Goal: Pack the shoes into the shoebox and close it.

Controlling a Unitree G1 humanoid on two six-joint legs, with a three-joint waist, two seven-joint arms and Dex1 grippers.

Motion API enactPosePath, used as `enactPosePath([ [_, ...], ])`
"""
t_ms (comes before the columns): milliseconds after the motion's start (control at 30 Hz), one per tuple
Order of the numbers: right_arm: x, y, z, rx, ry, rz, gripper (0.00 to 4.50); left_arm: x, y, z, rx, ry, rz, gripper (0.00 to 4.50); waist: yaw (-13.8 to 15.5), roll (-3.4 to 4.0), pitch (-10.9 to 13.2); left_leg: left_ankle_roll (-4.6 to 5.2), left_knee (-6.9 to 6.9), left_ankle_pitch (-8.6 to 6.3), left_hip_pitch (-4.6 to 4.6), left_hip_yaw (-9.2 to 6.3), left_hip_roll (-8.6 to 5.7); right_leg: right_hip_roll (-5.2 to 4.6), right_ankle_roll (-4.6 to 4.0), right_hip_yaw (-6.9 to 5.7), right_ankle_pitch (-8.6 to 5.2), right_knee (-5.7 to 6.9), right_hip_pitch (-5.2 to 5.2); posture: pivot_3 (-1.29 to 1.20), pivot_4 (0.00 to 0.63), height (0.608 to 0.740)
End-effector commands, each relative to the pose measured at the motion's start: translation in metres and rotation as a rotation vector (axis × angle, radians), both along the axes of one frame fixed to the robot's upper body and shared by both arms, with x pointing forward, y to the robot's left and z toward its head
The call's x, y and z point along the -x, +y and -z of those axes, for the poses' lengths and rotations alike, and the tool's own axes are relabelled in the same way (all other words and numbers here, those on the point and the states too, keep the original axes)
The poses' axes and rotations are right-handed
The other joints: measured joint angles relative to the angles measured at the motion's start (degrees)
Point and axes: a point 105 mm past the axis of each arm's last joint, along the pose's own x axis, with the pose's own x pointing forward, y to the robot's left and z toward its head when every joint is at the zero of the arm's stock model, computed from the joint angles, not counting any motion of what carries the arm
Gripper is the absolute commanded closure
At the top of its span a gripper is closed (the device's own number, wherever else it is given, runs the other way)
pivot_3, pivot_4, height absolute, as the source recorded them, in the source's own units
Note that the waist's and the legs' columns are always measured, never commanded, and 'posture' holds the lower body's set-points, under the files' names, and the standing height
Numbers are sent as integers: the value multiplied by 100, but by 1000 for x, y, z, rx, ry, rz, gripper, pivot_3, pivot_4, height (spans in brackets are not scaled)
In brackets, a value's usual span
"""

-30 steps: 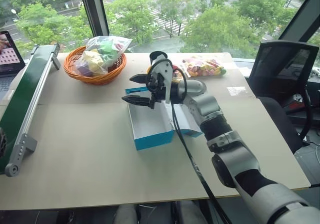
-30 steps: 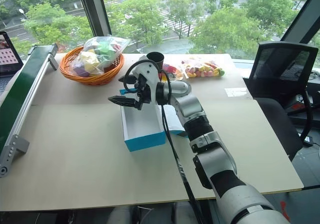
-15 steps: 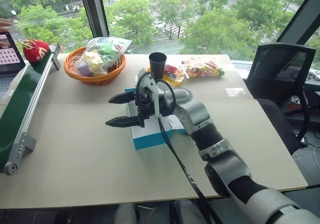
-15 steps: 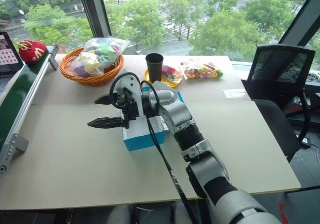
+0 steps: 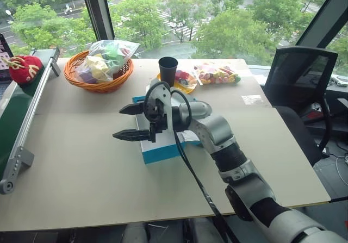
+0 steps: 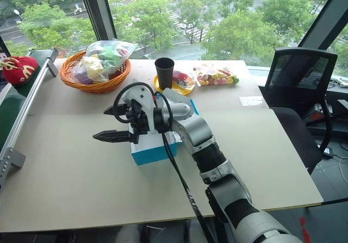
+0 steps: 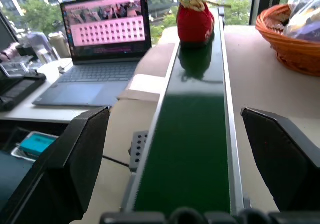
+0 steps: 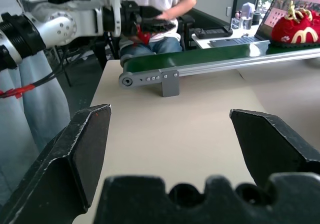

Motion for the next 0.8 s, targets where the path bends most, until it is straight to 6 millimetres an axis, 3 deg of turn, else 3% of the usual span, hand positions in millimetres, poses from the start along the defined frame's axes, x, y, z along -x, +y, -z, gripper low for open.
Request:
enactPosePath([
  [33, 5, -4, -14, -42, -39, -6, 29, -5, 10, 1, 11, -10, -31, 0, 8, -4, -3, 0, 0, 0, 0, 2, 0, -1, 0, -5, 0, -1, 0, 0, 150, 737],
  [167, 7, -9, -15, -38, -48, 4, 29, -8, 16, 12, 29, 52, -70, 0, 12, -8, -5, 3, 0, 2, 0, 3, 0, -2, 0, -10, 0, 0, 0, 0, 150, 737],
  [533, 11, -27, -10, -27, -20, 38, 29, -17, 15, -3, 75, -7, 3, 0, 20, -12, -8, 3, 1, 2, 1, 5, 1, -2, 0, -15, 0, 1, 1, 0, 150, 737],
  [800, 5, -38, 3, 13, -3, 82, 29, -21, 19, 0, 68, 30, -10, 0, 21, -20, -13, 4, 2, 2, -1, 14, 1, 2, 0, -18, 0, -1, 1, 0, 150, 737],
])
